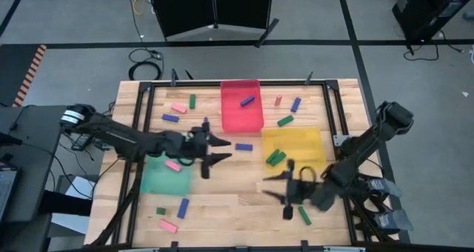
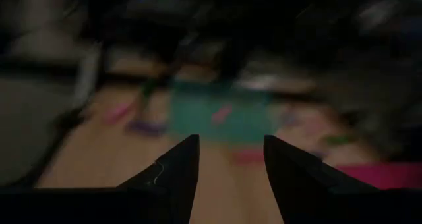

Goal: Sort blocks
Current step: Put the pink block into the green bin

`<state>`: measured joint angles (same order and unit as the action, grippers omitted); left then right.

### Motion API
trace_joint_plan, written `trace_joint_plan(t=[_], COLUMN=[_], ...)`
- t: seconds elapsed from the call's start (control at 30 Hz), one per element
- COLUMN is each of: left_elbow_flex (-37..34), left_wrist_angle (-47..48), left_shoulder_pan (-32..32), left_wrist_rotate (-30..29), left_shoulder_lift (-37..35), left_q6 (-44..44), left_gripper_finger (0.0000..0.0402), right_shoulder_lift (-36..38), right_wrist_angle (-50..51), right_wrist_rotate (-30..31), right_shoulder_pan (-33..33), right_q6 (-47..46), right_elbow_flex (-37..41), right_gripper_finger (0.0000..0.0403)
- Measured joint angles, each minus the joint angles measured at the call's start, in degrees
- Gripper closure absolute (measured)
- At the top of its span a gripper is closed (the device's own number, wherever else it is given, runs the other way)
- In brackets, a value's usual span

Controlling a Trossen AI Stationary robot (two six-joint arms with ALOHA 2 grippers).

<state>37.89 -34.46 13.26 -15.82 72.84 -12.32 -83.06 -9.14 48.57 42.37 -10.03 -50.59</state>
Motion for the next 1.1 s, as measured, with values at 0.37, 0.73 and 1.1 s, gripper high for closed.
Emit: trace_joint_plan(t=[0.37, 0.73, 1.1], left_elbow_flex=[-9.87, -10.06, -10.06], left_wrist_angle=[-9.43, -9.88, -11.03], left_shoulder_pan=[6.58, 7.83, 7.82], left_wrist_rotate=[-2.76, -4.11, -4.16], left_shoulder_lift=[-8.32, -8.51, -8.48], left_q6=[-1.45, 0.25, 1.68], left_gripper_finger=[0.0198, 0.0198, 0.0198], right_shoulder_lift=[-16.34, -20.69, -23.5], right_wrist_angle=[53.95, 61.31, 57.97], right_wrist_rotate=[-28.05, -30.66, -33.05], right_shoulder_pan=[0.32, 5.1, 1.62], right_q6=[-33.97, -46.96, -43.19], right_elbow_flex=[-23.36, -21.86, -16.51], right_gripper_finger=[0.0221, 0.0187, 0.0144])
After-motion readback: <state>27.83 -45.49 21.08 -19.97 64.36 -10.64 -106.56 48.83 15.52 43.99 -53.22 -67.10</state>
